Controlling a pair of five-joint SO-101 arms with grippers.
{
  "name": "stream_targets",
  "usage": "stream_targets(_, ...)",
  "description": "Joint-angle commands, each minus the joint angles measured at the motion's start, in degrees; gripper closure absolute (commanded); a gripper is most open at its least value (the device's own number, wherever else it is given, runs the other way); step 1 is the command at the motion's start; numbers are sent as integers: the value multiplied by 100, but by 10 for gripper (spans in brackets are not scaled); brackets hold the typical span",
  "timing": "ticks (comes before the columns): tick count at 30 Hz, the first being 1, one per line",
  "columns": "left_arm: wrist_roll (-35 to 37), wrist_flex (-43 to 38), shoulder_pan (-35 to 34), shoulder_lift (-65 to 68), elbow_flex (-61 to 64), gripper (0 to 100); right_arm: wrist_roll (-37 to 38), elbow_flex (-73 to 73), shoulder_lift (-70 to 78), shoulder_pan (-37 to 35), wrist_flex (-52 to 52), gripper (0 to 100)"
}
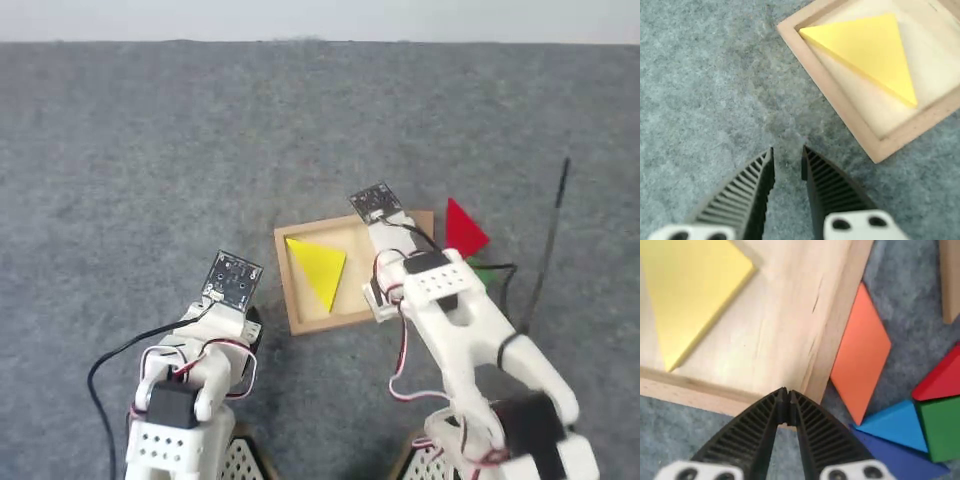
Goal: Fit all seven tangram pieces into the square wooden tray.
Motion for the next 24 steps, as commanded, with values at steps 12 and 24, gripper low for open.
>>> stream_targets(12, 35, 26, 9, -9, -40, 912, 62, -1380, 541, -602, 4, 992)
stream_targets(24, 35, 26, 9, -9, -40, 912, 105, -1916, 1807, -1385, -189, 992)
